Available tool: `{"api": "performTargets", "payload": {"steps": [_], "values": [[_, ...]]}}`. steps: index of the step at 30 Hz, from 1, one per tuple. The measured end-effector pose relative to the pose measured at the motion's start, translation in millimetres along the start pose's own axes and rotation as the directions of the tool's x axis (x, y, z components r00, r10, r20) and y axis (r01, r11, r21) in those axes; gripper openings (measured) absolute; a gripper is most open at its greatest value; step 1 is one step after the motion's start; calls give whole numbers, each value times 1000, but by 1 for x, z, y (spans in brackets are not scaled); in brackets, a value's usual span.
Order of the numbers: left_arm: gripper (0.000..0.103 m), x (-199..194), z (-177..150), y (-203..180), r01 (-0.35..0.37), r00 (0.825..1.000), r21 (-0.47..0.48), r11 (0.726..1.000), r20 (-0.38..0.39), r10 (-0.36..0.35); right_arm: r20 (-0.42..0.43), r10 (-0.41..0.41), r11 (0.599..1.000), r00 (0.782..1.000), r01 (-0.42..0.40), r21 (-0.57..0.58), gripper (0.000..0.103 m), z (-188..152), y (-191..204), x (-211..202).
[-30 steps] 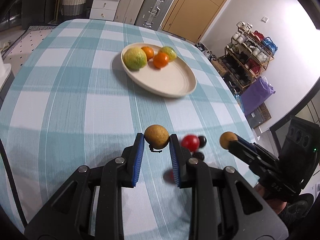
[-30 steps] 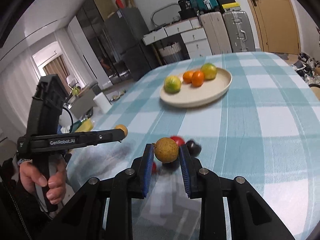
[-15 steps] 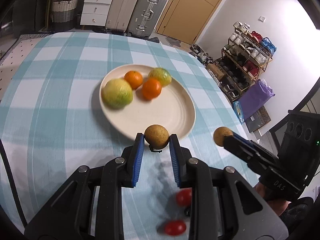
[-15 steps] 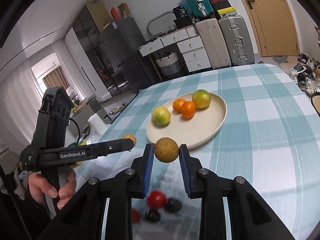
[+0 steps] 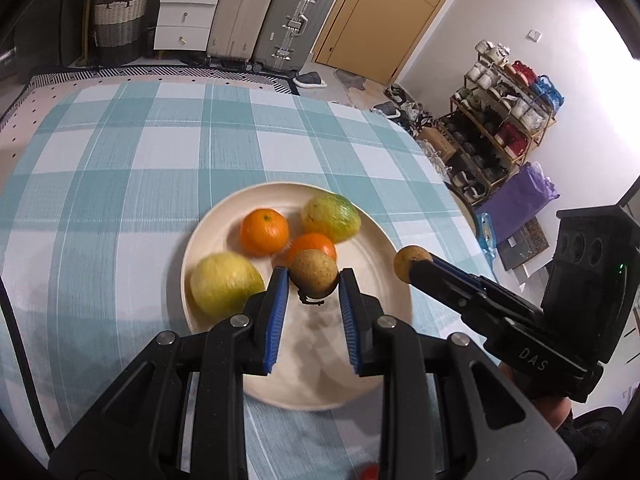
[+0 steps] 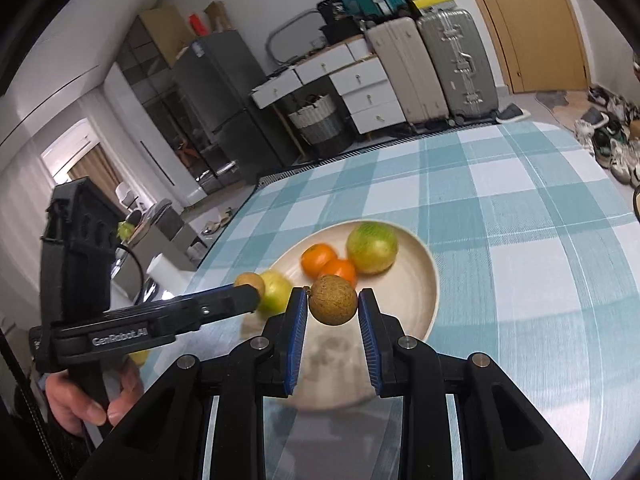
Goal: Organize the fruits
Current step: 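Carry both kiwis onto the cream plate and open both tools, then withdraw both tools from the plate toward the tomatoes and plums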
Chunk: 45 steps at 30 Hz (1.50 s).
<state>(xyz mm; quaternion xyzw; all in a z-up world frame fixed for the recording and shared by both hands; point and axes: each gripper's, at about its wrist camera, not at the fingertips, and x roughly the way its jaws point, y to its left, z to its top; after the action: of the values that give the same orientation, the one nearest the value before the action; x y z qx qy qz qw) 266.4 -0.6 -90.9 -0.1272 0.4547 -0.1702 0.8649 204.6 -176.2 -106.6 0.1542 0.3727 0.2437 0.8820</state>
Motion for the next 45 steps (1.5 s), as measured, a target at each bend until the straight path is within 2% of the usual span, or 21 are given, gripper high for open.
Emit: {"api": "performTargets", "payload": {"steps": [6, 14, 23, 28, 32, 37, 39, 41, 44, 45], "values": [[23, 19, 13, 7, -18, 1000, -3, 1000, -25, 18, -22, -19, 1000, 1000, 20, 21, 27, 12, -11, 22], [23, 30, 13, 14, -38, 999, -20, 999, -35, 38, -53, -28, 998, 998, 31, 56, 27, 12, -21, 40], [23, 34, 13, 15, -37, 998, -39, 999, -43, 36, -55, -38, 999, 998, 40, 32, 28, 16, -16, 52], [23, 26, 14, 12, -39, 999, -39, 998, -28, 38, -38, -33, 999, 999, 34, 27, 41, 16, -13, 49], [27, 17, 13, 11, -35, 999, -48, 998, -21, 34, -17, -31, 998, 999, 31, 46, 42, 17, -16, 40], [28, 3, 10, 8, -43, 999, -58, 997, -8, 42, 13, -43, 998, 999, 43, 49, 49, 14, -16, 22], [28, -5, 7, 3, -70, 997, -40, 997, 10, 71, 22, -43, 998, 999, 42, 48, 50, 12, -16, 15], [32, -14, 3, -1, -99, 995, -24, 995, 32, 99, 27, -52, 998, 998, 50, 43, 50, 10, -14, 8], [45, -28, -3, -6, -133, 989, -3, 991, 70, 133, 36, -55, 998, 998, 54, 36, 50, 5, -11, -3], [46, -34, -6, -8, -147, 985, 4, 989, 88, 146, 40, -56, 998, 998, 55, 35, 51, 4, -10, -5]]}}
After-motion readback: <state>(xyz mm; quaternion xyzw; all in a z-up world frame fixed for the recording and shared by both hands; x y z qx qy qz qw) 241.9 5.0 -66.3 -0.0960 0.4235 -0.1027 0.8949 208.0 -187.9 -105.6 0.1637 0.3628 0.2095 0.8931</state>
